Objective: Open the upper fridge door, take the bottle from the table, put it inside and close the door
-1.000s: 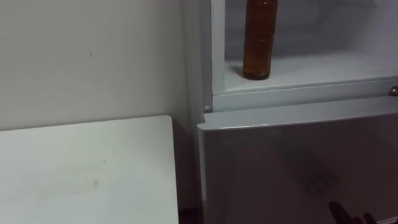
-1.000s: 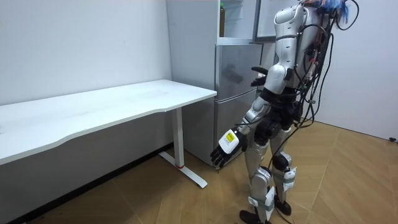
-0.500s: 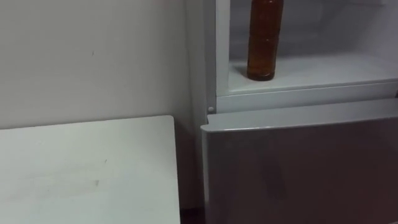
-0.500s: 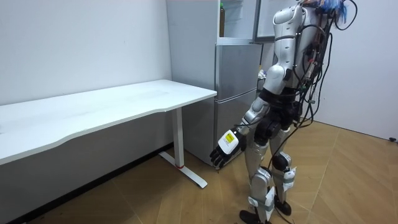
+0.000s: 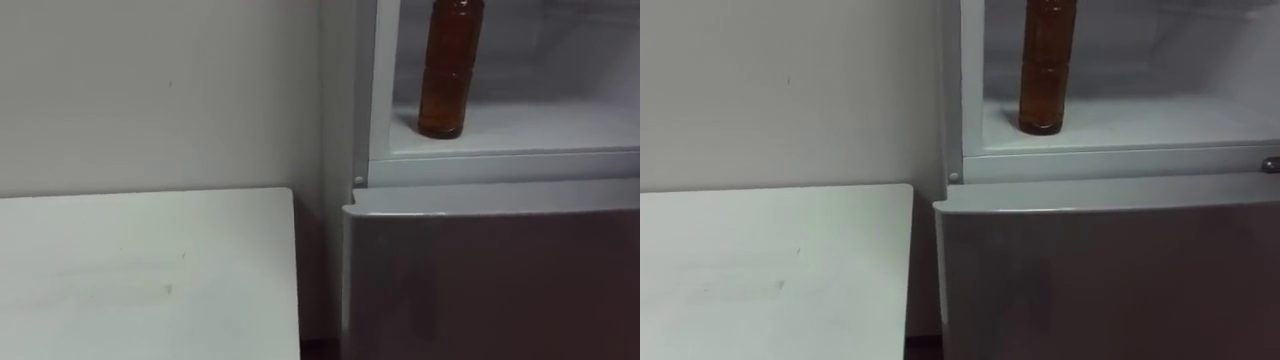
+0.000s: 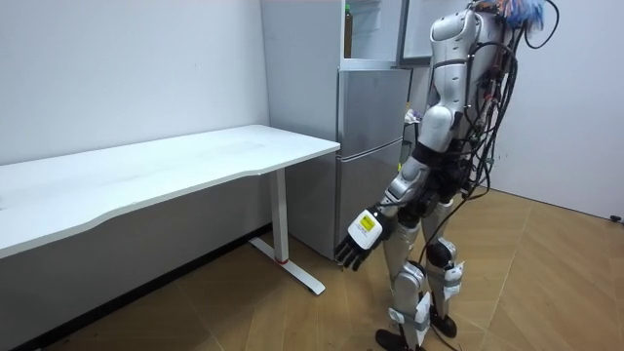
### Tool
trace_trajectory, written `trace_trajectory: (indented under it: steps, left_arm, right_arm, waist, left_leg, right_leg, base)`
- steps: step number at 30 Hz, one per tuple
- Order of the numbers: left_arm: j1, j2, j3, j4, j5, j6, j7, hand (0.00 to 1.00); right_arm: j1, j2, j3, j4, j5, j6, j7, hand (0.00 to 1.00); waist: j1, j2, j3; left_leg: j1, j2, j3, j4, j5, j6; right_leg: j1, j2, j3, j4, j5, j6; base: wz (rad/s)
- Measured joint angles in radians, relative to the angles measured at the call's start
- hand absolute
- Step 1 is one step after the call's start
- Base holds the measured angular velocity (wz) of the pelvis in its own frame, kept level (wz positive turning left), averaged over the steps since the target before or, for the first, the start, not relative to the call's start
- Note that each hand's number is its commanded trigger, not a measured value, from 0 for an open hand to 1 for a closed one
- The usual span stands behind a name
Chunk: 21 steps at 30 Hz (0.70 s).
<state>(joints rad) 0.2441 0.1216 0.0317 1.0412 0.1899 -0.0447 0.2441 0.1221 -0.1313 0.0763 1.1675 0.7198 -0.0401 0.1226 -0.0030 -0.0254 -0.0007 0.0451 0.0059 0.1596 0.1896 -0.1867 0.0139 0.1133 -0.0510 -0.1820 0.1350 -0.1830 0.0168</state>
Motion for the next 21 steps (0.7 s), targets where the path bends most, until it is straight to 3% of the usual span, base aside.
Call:
trace_trajectory:
  steps: [3,13,18,21]
  left_arm:
    - [0.008,-0.004,0.019,0.003,-0.001,0.0,0.0,0.0]
    - [0.023,-0.02,0.034,0.024,-0.001,0.003,-0.017,0.0]
    - [0.02,-0.02,0.034,0.018,-0.001,0.01,-0.018,0.0]
    - [0.013,-0.02,0.034,0.017,-0.01,0.01,-0.01,0.0]
  right_arm:
    - [-0.005,0.003,0.0,0.012,-0.038,0.008,0.022,0.0]
    - [0.006,0.003,-0.003,0.012,-0.075,0.012,0.027,0.0]
    - [-0.001,0.006,-0.046,0.01,-0.048,0.02,-0.004,0.0]
    - [-0.002,0.005,-0.08,-0.011,0.05,0.02,-0.022,0.0]
  waist:
    - [0.014,-0.001,0.0009]
    - [0.009,-0.003,0.0021]
    - [0.005,-0.004,0.0016]
    - [0.004,-0.005,0.0012]
  left_leg:
    - [0.003,-0.002,-0.009,0.002,-0.001,-0.001]
    - [0.001,-0.003,-0.013,0.0,-0.001,-0.001]
    - [0.004,-0.004,-0.015,-0.001,-0.001,0.0]
    - [0.004,-0.003,-0.014,0.0,-0.001,0.0]
  right_leg:
    - [0.01,0.0,-0.01,-0.001,-0.001,0.0]
    - [0.009,-0.001,-0.016,-0.002,-0.003,0.0]
    - [0.013,-0.002,-0.019,-0.003,-0.003,0.0]
    - [0.012,-0.002,-0.018,-0.002,-0.003,0.0]
  base:
    - [0.1]
    - [0.0]
    - [0.0]
    - [0.0]
